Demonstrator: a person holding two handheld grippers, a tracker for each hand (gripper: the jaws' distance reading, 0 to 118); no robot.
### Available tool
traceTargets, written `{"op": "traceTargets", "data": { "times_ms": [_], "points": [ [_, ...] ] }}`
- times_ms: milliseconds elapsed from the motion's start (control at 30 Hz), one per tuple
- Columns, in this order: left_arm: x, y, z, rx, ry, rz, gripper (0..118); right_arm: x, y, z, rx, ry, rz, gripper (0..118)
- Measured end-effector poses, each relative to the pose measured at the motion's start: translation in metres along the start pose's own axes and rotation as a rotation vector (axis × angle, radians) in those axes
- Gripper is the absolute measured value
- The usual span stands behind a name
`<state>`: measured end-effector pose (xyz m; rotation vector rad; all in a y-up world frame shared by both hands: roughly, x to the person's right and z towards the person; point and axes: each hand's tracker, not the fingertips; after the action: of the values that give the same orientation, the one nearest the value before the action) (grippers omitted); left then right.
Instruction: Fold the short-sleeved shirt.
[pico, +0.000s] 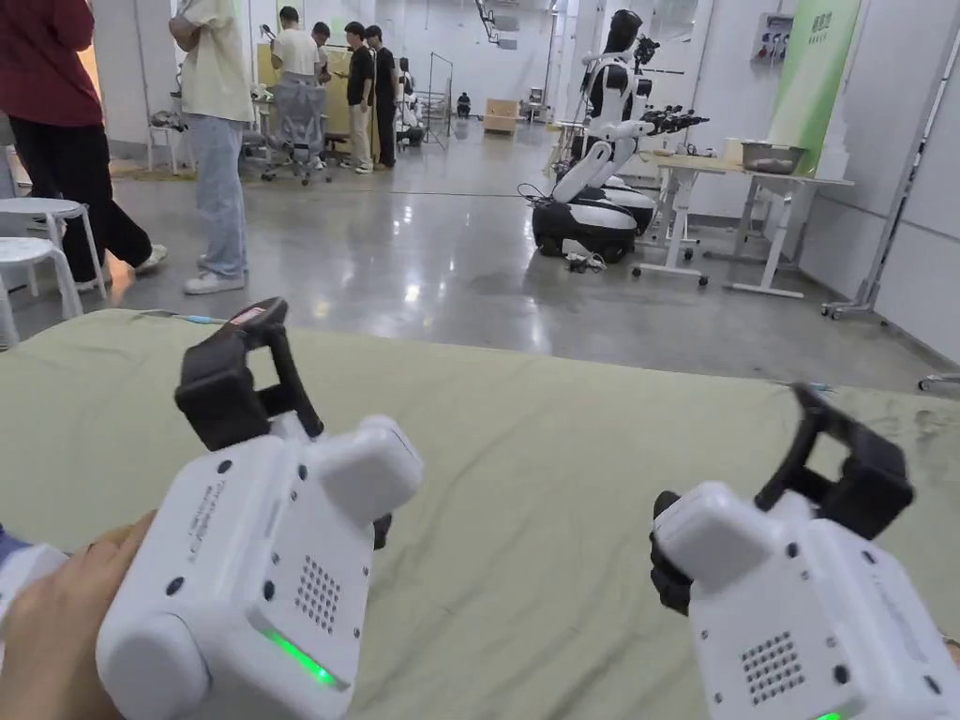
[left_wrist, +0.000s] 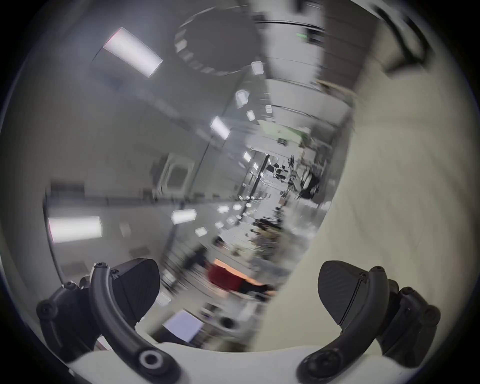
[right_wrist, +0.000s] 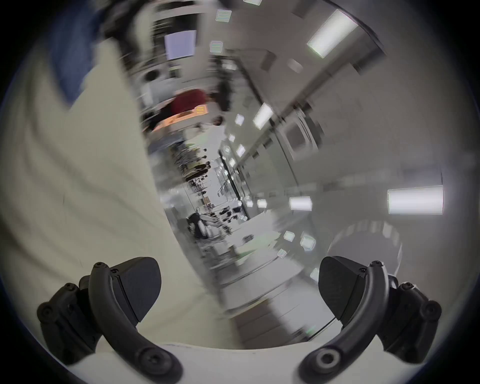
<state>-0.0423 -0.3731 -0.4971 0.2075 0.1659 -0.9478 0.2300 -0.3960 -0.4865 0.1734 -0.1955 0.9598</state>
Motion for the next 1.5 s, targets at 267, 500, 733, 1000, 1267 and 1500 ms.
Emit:
{"op": "traceTargets", "data": {
  "times_ms": [267, 500, 733, 1000, 1267, 1500],
  "points": [
    [-0.036, -0.031, -0.019, -0.155, -0.246, 1.311, 118, 0.051, -0.013, -0.001, -0.136, 0.091, -1.087, 118],
    [-0.022, -0.009, -0.013, -0.097, -0.164, 0.914, 118, 0.040, 0.002, 0.004, -0.077, 0.045, -0.813, 118],
    [-0.025, -0.009, -0.017, -0.129, -0.188, 1.045, 118, 0.044, -0.006, 0.004, -0.110, 0.015, -0.940, 118],
    [-0.032, -0.013, -0.017, -0.143, -0.154, 1.015, 118, 0.052, -0.014, 0.000, -0.141, -0.016, -0.966, 118],
    [-0.031, -0.010, -0.020, -0.139, -0.176, 0.980, 118, 0.049, -0.008, 0.001, -0.128, 0.004, -0.933, 118],
    [-0.028, -0.009, -0.019, -0.128, -0.182, 0.977, 118, 0.046, -0.006, 0.000, -0.133, 0.018, -0.936, 118]
  ]
}}
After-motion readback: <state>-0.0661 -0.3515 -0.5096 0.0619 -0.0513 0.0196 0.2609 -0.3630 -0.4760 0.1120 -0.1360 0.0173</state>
